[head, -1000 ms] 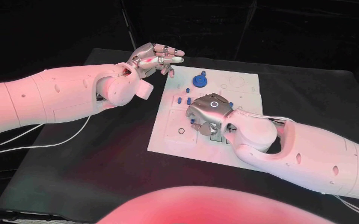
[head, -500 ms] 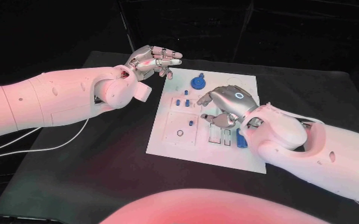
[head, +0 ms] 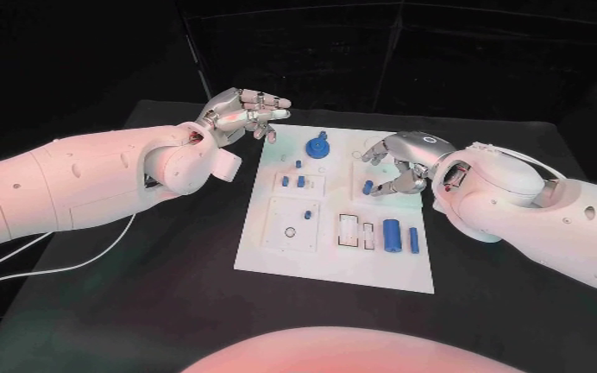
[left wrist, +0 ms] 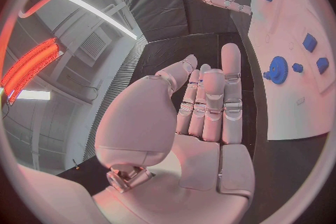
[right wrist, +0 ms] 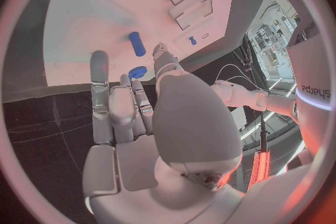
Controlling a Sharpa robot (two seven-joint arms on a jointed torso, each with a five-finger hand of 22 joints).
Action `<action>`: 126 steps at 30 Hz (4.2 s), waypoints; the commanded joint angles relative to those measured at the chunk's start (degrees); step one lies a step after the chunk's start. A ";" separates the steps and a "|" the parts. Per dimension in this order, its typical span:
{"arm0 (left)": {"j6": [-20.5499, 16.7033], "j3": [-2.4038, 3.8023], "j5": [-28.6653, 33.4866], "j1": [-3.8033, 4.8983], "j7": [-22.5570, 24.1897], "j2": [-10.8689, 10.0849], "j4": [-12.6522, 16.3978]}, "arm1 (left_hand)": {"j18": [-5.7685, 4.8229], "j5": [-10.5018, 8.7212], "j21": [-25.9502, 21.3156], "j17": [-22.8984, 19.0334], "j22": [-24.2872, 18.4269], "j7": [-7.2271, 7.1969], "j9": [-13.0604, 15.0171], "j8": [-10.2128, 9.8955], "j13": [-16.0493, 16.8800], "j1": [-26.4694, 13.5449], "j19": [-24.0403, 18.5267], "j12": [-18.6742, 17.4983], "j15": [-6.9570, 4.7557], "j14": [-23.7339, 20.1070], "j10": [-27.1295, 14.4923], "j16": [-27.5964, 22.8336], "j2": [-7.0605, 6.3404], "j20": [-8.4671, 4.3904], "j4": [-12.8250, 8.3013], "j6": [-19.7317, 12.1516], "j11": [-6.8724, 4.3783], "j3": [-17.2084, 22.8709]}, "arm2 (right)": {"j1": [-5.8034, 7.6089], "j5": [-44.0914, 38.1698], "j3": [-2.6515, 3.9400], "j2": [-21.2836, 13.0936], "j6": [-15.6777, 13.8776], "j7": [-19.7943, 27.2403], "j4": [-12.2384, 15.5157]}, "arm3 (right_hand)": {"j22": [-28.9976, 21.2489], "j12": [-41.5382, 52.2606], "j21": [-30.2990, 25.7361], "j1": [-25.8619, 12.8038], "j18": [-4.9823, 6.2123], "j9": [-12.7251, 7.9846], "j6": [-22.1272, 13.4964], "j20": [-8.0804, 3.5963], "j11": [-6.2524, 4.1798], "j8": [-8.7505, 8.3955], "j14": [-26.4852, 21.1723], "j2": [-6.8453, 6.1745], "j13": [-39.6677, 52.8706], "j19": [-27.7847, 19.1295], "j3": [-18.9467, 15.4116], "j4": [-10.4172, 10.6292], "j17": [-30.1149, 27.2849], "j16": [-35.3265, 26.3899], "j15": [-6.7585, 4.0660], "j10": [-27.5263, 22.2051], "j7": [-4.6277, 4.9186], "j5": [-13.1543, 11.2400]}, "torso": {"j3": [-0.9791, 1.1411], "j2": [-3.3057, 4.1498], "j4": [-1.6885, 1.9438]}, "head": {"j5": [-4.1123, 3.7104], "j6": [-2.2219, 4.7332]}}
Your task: Assemble the parts on the task board
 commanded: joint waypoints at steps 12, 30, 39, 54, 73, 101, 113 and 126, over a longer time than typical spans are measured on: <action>0.15 0.03 -0.10 0.08 0.47 0.05 0.02 | 0.82 0.27 -0.38 0.02 -0.05 -0.06 0.00 0.23 0.09 0.09 0.05 0.19 -0.39 0.13 -0.22 0.35 0.48 -0.16 0.01 -0.07 0.13 -0.49 | 0.26 1.25 -0.01 2.08 8.61 0.83 -2.30 | -0.55 2.84 -0.67 3.20 0.88 0.51 5.61 -0.29 -0.89 0.79 0.30 3.23 0.10 0.80 1.32 1.60 0.73 0.42 -0.35 2.94 0.71 -0.26 | 0.02 0.10 0.00 | -0.11 0.29; 0.16 0.03 -0.10 0.08 0.48 -0.04 0.01 | 0.81 0.27 -0.41 -0.02 -0.07 -0.04 0.00 0.26 0.11 0.06 0.09 0.28 -0.39 0.14 -0.25 0.37 0.55 -0.16 0.04 -0.09 0.14 -0.55 | 0.22 0.88 -0.04 3.97 9.86 1.61 -4.04 | 0.41 0.90 0.68 5.72 0.73 0.38 14.59 -1.58 -2.21 1.35 1.32 7.83 -0.42 2.06 9.26 -1.96 5.34 3.67 -1.62 14.16 1.36 -1.73 | 0.00 0.06 -0.03 | 0.12 -0.29; 0.04 0.04 -0.10 0.09 0.85 -0.20 0.13 | 0.81 0.27 -0.42 0.01 -0.09 -0.04 0.00 0.27 0.12 0.05 0.10 0.33 -0.38 0.17 -0.28 0.41 0.59 -0.16 0.05 -0.09 0.14 -0.58 | 0.19 -1.21 -0.05 4.34 9.98 0.99 -4.27 | 2.11 -2.02 2.09 5.98 0.53 0.20 15.82 -1.73 -2.33 0.43 1.41 6.29 -0.35 2.27 15.09 -3.74 6.30 4.43 -1.73 16.62 1.34 -1.84 | -0.02 0.04 -0.01 | 0.25 -0.53; -0.14 0.04 -0.10 0.10 1.12 -0.31 0.07 | 0.82 0.31 -0.45 -0.01 -0.12 -0.04 0.00 0.34 0.15 0.25 0.16 0.49 -0.41 0.21 -0.30 0.46 0.89 -0.18 0.01 -0.06 0.10 -0.50 | 0.17 0.07 -0.04 2.28 -1.58 2.61 -1.27 | 6.40 -4.48 5.89 2.42 0.08 0.28 19.16 -2.04 -2.77 0.49 1.58 4.63 -0.15 2.33 26.11 -8.68 7.48 5.53 -2.02 21.30 1.25 -2.63 | 0.01 -0.10 -0.11 | 0.16 -0.57; -0.01 0.04 -0.09 0.10 1.15 0.36 -0.79 | 0.82 0.31 -0.45 -0.01 -0.12 -0.04 0.00 0.34 0.15 0.25 0.16 0.49 -0.41 0.21 -0.30 0.46 0.89 -0.18 0.01 -0.06 0.10 -0.50 | 0.05 7.62 0.01 5.68 -5.99 10.09 4.28 | 6.26 -5.70 6.02 -0.15 0.14 0.19 18.84 -1.92 -2.66 0.13 1.56 3.82 -0.20 1.94 26.94 -9.48 7.50 5.68 -1.92 21.22 1.34 -2.22 | 0.11 0.14 0.24 | 0.63 -0.01; -0.52 0.05 -0.07 0.15 0.35 1.49 -1.44 | 0.81 0.27 -0.49 -0.14 -0.17 -0.03 0.01 0.41 0.18 0.13 0.22 0.68 -0.40 0.21 -0.35 0.47 0.95 -0.18 0.08 -0.06 0.12 -0.66 | -4.51 0.37 -2.14 15.07 2.08 13.05 -0.74 | 5.78 -6.45 5.84 -1.85 0.21 0.19 18.50 -1.72 -2.48 0.12 1.51 3.47 -0.18 1.56 26.67 -9.77 7.47 5.74 -1.72 21.06 1.47 -1.30 | 0.06 0.11 -0.07 | 1.57 -0.67; -0.89 0.04 -0.07 0.15 0.19 1.72 -1.62 | 0.80 0.26 -0.51 -0.19 -0.19 -0.04 0.01 0.44 0.19 0.05 0.24 0.75 -0.39 0.21 -0.36 0.47 0.96 -0.17 0.13 -0.05 0.12 -0.73 | -4.62 -3.29 -2.74 15.46 4.01 9.84 -1.39 | 5.83 -6.51 5.86 -1.86 0.21 0.19 18.46 -1.71 -2.50 0.12 1.49 3.37 -0.18 1.56 26.65 -9.92 7.35 5.69 -1.73 21.04 1.46 -1.30 | 0.02 0.02 0.01 | 1.70 -0.93; -0.91 0.04 -0.07 0.15 0.21 1.72 -1.60 | 0.80 0.26 -0.51 -0.19 -0.19 -0.04 0.01 0.44 0.19 0.05 0.24 0.75 -0.39 0.21 -0.36 0.47 0.96 -0.17 0.13 -0.05 0.12 -0.73 | -4.73 -6.31 -2.78 15.72 1.50 7.37 -1.57 | 5.79 -6.53 5.83 -2.04 0.22 0.21 18.50 -1.70 -2.50 0.17 1.45 3.40 -0.16 1.52 26.61 -9.96 7.22 5.64 -1.72 21.16 1.46 -1.36 | -0.01 0.07 -0.05 | 1.93 -1.01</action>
